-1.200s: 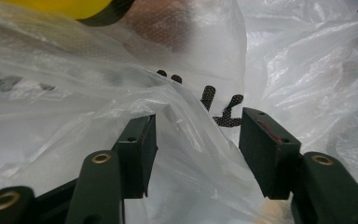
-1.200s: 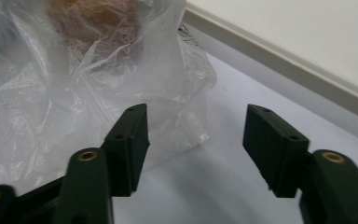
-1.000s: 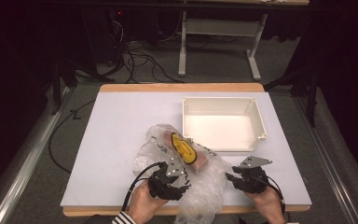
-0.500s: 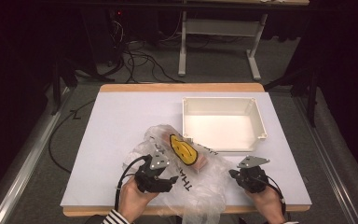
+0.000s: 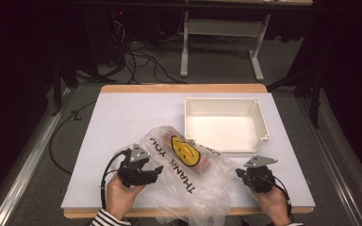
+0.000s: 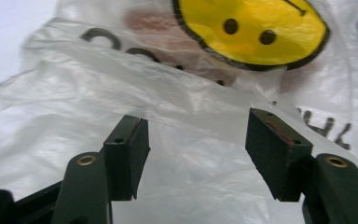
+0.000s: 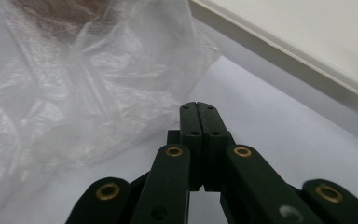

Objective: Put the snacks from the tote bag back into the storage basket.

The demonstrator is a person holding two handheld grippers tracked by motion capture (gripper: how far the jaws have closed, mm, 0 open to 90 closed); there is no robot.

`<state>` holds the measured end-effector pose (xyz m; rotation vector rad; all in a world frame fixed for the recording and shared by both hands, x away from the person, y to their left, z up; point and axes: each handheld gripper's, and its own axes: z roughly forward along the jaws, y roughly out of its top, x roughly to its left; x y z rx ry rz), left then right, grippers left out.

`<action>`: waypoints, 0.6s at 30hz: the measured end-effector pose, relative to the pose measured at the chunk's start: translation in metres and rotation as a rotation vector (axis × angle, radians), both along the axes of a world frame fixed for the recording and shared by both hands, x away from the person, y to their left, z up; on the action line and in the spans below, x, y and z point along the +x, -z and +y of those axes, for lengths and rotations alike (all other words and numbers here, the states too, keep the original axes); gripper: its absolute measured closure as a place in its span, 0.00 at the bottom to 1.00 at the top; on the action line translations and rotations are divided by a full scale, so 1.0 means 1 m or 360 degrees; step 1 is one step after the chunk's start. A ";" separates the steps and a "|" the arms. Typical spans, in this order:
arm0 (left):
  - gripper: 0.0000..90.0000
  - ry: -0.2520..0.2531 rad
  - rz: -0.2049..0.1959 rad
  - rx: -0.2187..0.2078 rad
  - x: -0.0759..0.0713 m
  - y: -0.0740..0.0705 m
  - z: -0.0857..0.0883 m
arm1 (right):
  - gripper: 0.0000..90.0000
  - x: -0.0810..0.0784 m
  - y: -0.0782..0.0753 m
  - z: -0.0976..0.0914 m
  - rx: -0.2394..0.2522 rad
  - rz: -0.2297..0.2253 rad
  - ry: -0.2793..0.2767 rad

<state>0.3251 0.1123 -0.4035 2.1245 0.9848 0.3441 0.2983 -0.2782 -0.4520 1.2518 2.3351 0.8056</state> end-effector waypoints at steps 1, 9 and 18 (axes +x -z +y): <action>0.45 -0.0012 0.0011 -0.0005 0.001 0.000 0.003 | 1.00 0.000 -0.001 -0.001 0.0003 0.0008 0.0007; 0.45 -0.0127 0.0059 0.0025 0.009 0.011 0.022 | 0.74 -0.003 -0.006 -0.004 0.0168 -0.0040 0.0016; 0.45 -0.0170 0.0179 0.0068 0.022 0.033 0.029 | 0.41 -0.003 -0.005 0.010 0.0272 0.0030 -0.0050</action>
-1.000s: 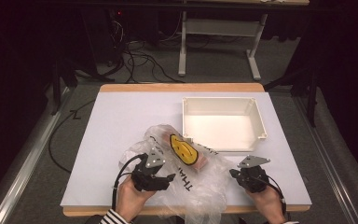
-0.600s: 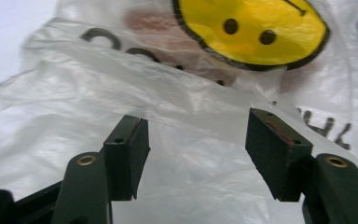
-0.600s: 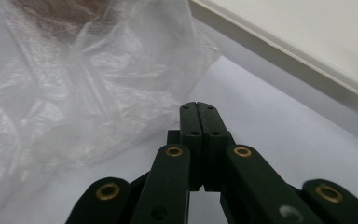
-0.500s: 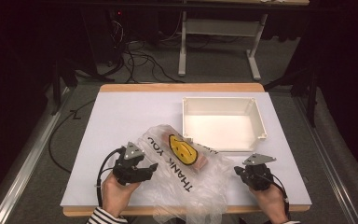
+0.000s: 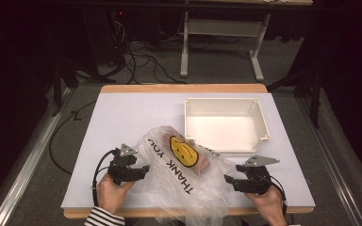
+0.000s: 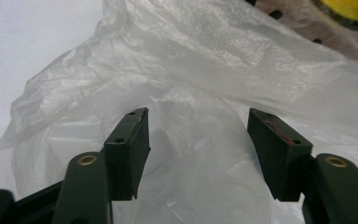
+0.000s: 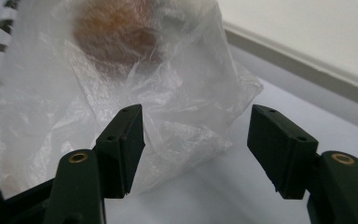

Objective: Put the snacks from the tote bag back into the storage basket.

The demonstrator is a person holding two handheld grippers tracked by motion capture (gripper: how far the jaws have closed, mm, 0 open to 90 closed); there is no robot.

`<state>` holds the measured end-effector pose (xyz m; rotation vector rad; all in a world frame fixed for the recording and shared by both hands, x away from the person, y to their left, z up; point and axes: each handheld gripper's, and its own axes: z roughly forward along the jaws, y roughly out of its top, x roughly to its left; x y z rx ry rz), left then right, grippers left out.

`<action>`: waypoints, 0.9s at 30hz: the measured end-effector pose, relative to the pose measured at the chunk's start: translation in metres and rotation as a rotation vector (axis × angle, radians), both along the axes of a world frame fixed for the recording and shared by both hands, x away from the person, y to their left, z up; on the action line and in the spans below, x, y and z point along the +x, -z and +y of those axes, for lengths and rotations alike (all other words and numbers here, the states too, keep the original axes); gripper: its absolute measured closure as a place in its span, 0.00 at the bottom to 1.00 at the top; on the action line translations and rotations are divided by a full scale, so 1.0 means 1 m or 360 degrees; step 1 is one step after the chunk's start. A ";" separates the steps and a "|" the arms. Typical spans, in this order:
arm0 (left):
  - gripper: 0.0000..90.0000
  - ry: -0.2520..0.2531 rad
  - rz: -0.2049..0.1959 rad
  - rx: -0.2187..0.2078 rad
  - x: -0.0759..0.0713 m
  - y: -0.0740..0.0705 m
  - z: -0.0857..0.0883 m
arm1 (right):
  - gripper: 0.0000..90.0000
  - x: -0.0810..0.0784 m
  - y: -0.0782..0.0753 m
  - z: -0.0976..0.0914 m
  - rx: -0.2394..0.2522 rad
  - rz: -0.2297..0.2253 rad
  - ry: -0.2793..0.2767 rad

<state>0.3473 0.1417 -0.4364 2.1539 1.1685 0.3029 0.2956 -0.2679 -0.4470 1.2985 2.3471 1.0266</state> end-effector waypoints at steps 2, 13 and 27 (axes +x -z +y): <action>0.47 0.0020 0.0017 0.0013 0.001 0.003 -0.001 | 0.41 0.002 0.003 0.004 -0.0020 0.0028 -0.0019; 0.93 0.0198 0.0096 0.0041 0.004 0.014 -0.008 | 0.96 0.004 0.009 0.017 -0.0156 0.0096 -0.0170; 1.00 0.0497 0.0131 -0.0010 -0.027 0.008 -0.039 | 0.98 0.020 0.003 -0.007 -0.0250 0.0022 0.0038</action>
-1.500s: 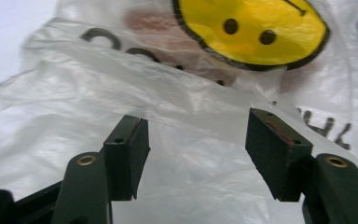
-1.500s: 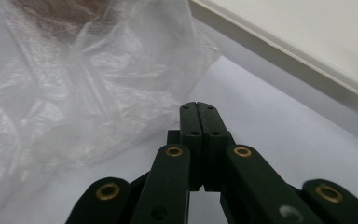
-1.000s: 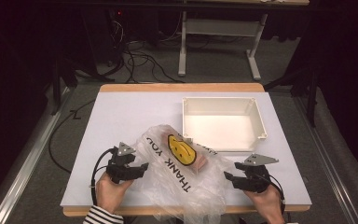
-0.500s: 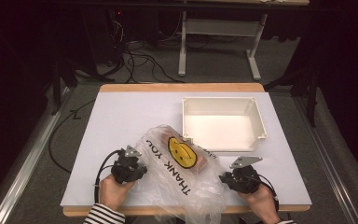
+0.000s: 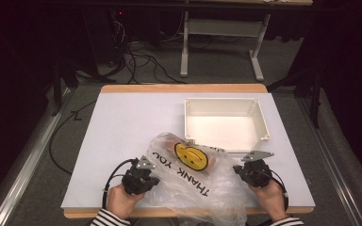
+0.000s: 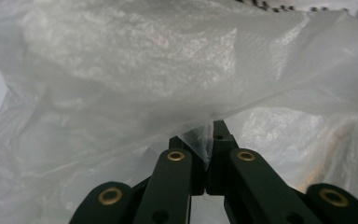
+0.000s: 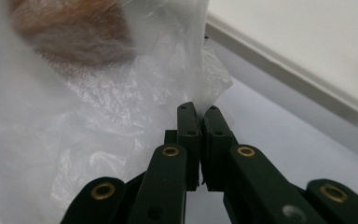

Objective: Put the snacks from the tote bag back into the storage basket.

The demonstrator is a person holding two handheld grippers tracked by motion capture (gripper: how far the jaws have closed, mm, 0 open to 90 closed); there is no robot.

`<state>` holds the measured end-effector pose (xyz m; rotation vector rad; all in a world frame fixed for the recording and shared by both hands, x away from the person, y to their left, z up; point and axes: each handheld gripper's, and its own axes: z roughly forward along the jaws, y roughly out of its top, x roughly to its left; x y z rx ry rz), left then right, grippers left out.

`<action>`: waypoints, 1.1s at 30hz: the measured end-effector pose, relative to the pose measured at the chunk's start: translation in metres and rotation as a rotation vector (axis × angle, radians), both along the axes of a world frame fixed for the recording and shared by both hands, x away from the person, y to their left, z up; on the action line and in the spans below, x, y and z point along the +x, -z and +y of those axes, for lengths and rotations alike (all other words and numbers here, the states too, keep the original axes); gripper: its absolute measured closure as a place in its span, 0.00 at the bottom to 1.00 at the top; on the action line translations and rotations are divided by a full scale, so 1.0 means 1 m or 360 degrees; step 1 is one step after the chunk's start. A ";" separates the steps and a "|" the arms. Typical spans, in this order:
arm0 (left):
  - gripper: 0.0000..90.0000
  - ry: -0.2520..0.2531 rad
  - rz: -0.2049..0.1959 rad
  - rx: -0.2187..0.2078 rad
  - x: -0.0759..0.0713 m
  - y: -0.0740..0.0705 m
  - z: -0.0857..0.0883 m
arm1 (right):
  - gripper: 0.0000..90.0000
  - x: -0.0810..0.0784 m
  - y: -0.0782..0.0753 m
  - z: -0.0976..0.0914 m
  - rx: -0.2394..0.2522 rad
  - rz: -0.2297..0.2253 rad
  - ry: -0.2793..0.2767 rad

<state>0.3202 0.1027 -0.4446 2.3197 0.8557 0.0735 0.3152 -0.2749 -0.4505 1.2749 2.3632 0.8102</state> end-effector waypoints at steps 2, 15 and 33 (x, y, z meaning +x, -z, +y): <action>1.00 0.0041 0.0003 0.0002 -0.004 0.001 -0.007 | 0.98 0.005 0.000 -0.004 -0.0010 -0.0011 0.0033; 0.98 0.0031 0.0056 -0.0073 -0.005 0.010 -0.012 | 0.66 0.002 -0.008 -0.019 0.0028 -0.0051 0.0140; 0.76 -0.0089 0.0009 -0.0072 -0.001 0.022 -0.014 | 0.52 -0.063 -0.018 0.018 0.0049 -0.0111 -0.0316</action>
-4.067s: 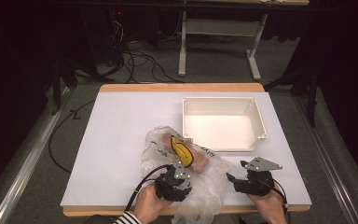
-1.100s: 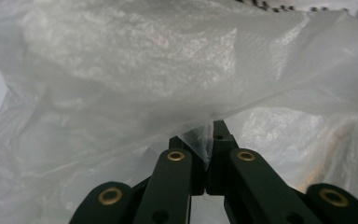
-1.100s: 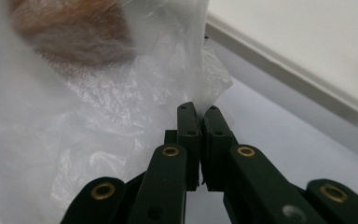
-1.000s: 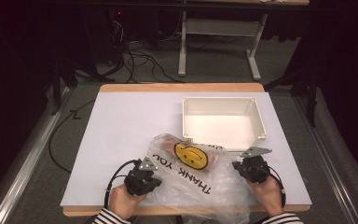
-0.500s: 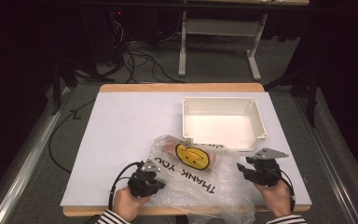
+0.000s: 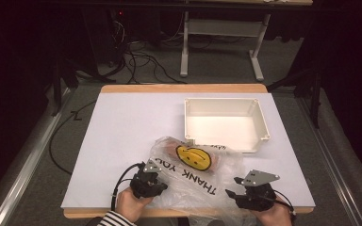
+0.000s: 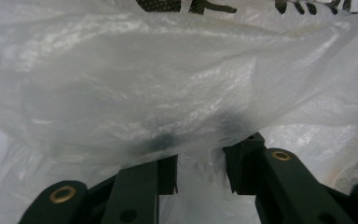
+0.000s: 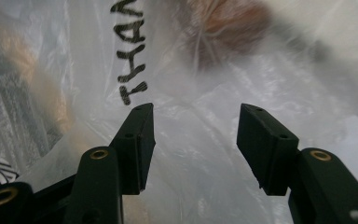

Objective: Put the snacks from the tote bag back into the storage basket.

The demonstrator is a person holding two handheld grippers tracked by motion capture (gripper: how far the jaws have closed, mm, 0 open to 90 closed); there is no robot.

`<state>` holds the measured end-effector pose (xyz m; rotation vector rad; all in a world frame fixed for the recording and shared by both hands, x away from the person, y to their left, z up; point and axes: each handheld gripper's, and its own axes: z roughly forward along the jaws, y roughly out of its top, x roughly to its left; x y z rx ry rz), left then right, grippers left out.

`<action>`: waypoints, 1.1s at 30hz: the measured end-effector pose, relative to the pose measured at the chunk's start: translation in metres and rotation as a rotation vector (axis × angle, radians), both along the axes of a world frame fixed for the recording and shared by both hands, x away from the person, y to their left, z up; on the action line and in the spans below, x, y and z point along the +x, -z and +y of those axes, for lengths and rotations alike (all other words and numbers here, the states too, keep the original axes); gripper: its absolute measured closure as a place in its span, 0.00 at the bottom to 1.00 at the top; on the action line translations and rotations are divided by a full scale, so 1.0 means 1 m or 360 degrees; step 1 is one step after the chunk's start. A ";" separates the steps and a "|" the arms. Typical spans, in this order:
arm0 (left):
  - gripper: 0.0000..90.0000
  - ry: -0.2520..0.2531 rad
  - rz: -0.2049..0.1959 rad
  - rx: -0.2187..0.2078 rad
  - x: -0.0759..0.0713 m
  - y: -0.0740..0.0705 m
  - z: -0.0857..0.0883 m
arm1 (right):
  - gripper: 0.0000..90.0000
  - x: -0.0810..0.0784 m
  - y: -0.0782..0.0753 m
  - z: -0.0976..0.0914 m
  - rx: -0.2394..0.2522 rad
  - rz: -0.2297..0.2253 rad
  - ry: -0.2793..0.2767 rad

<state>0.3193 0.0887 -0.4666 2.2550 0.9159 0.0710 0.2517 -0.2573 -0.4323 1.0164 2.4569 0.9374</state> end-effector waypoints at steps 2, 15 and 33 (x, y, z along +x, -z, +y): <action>0.74 0.0004 -0.0010 0.0011 0.000 0.000 0.000 | 0.52 0.002 0.005 0.004 -0.0036 0.0036 -0.0034; 0.67 0.0014 -0.0048 0.0005 -0.001 0.002 0.001 | 0.97 0.012 0.022 0.014 -0.0178 0.0188 -0.0101; 0.66 0.0040 -0.0113 0.0052 -0.004 0.002 -0.003 | 1.00 0.029 -0.013 -0.017 0.0092 -0.0199 0.0184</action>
